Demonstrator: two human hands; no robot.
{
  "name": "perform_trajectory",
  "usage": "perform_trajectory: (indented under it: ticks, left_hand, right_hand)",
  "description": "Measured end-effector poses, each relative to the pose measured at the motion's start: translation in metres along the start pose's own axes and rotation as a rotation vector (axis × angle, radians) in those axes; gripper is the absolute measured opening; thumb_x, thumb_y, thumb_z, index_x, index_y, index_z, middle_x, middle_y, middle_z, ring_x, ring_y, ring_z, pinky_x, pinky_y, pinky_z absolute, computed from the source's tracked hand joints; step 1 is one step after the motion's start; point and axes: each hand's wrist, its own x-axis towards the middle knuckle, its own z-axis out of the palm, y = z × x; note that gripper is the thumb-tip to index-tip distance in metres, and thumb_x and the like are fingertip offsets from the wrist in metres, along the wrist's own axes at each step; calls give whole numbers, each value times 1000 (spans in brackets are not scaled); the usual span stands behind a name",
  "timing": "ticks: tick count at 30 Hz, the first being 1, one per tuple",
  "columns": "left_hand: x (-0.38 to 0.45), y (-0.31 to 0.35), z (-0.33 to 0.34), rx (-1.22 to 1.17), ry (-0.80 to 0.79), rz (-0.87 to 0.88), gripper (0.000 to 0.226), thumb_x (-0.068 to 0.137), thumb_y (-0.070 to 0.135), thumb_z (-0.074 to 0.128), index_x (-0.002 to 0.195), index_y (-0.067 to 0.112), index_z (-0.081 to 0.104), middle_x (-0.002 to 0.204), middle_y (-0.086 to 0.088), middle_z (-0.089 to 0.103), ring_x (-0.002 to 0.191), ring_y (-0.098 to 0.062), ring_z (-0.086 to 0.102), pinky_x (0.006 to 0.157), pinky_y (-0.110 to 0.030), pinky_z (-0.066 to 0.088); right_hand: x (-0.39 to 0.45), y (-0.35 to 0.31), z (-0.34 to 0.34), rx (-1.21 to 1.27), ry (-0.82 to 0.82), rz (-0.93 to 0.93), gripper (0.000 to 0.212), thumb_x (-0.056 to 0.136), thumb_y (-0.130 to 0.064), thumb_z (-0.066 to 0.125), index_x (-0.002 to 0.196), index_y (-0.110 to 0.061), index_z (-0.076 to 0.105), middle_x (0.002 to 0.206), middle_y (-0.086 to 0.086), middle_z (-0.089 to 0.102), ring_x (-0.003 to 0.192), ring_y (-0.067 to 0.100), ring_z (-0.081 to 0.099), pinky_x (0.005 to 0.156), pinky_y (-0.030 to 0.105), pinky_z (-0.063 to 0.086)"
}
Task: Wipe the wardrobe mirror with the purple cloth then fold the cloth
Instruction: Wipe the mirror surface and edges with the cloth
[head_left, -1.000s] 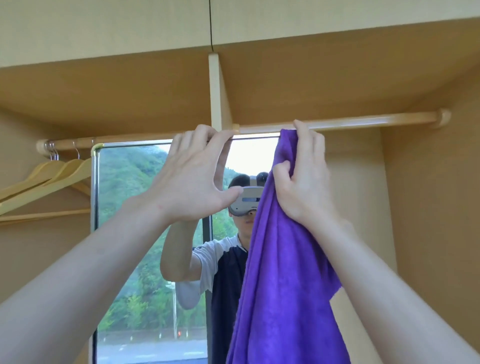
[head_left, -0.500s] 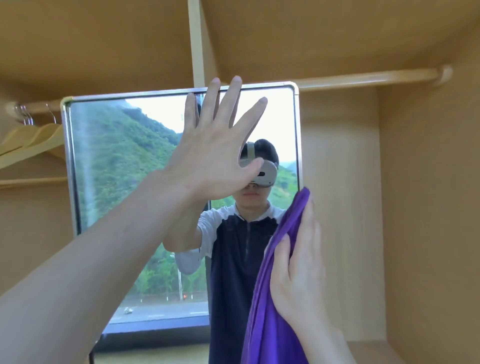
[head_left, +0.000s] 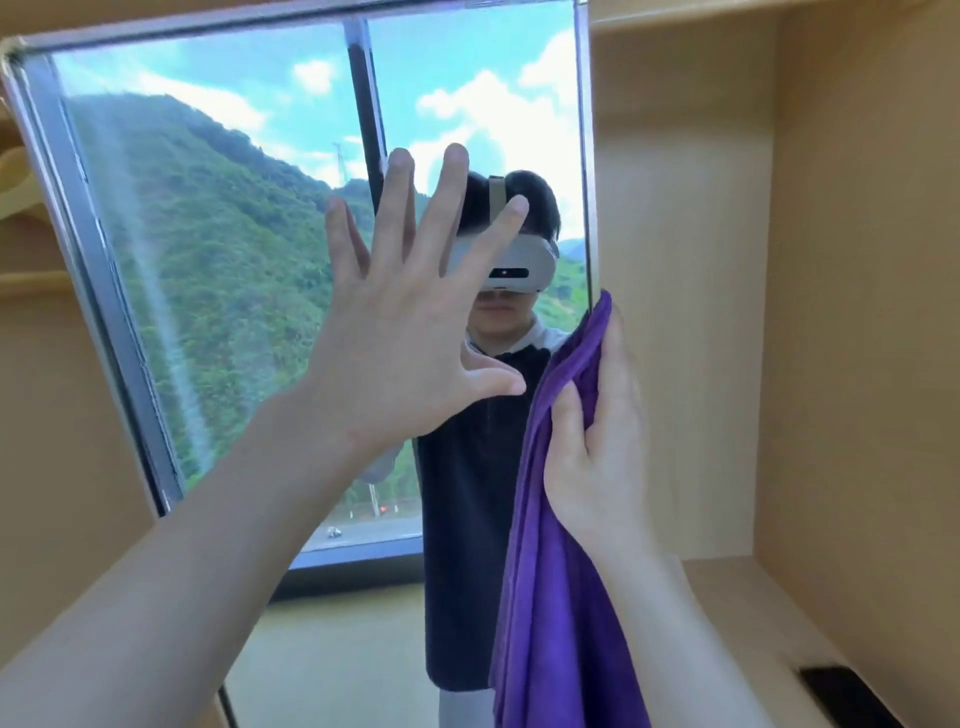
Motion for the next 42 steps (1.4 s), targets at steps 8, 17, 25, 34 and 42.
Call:
perform_trajectory:
  ticks: [8,17,25,34,42]
  left_hand:
    - [-1,-1,-1,-57,19,-1,121,65,88,58,161,37,5,170,-8,-10,154,-39,-13,115,-72,-2]
    - [-1,-3,3,-45,32,-2,122,64,88,59,161,37,5,170,-8,-8,154,-40,-10,114,-73,0]
    - [-1,-2,2,-38,16,5,122,66,88,60,161,36,3,170,-8,-10,154,-40,-12,115,-73,-1]
    - [-2,-1,-1,-54,2,-3,122,65,89,56,161,36,2,170,-6,-12,154,-37,-15,115,-69,-5]
    - [-3,-1,-1,-72,-6,-16,122,67,87,59,160,38,-2,169,-4,-16,153,-36,-18,116,-68,-7]
  right_hand:
    - [-14,1,3,22,46,38,62,107,-19,41,164,-29,20,141,-50,27,131,-25,34,99,-5,25]
    - [-110,35,-4,-12,1,319,56,99,-49,34,154,-52,28,133,4,67,119,28,66,98,52,56]
    - [-70,20,0,-16,67,308,47,98,-47,28,137,-31,48,111,-5,73,98,12,70,91,43,57]
    - [34,-19,10,92,208,161,35,102,-26,40,129,-15,60,92,-37,62,86,-10,60,73,3,40]
    - [-82,20,7,19,154,374,37,98,-47,35,130,-39,52,99,-18,69,89,6,68,80,21,56]
